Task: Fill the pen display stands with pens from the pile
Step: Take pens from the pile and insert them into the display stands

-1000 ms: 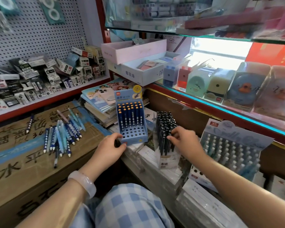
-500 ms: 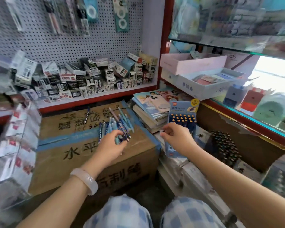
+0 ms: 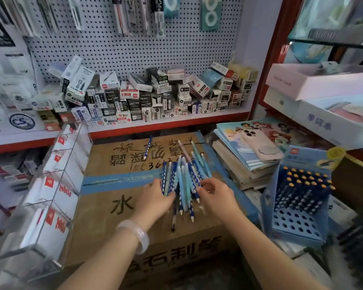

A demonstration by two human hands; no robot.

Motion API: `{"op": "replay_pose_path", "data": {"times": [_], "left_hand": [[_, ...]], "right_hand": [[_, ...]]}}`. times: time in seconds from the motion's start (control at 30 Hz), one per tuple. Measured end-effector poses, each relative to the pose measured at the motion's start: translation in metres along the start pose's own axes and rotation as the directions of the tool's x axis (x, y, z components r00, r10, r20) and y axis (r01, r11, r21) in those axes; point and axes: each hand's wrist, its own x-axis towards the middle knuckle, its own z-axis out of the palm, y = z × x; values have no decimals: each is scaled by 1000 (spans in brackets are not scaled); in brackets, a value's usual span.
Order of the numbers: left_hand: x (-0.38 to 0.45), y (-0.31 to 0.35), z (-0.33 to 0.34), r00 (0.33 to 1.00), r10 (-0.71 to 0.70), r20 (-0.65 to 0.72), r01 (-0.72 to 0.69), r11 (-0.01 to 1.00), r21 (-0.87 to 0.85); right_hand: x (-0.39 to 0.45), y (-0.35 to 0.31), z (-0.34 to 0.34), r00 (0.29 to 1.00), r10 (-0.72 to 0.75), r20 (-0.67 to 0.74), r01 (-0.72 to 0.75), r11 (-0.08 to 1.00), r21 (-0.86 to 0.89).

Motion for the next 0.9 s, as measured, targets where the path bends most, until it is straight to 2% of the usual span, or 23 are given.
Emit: {"op": "replay_pose_path", "data": {"times": [0.13, 0.27, 0.37, 0.53, 0.9], "left_hand": [[42, 21, 8, 994, -106, 14, 102, 978, 184], [69, 36, 19, 975, -204, 86, 181, 959, 217], [80, 34, 27, 962, -258, 91, 233, 947, 220], [86, 29, 23, 967, -246, 67, 230, 955, 185], [94, 10, -1, 956, -276, 102, 284, 956, -71]], "right_hand": [[13, 8, 0, 999, -26, -28, 26, 999, 30], [18, 12, -2, 998, -10, -58, 15, 996, 89], [18, 15, -1, 998, -9, -60, 15, 994, 105], [18, 15, 1, 998, -3, -56, 10, 990, 138], [18, 10, 5, 1000, 19, -5, -18, 982, 190]]}}
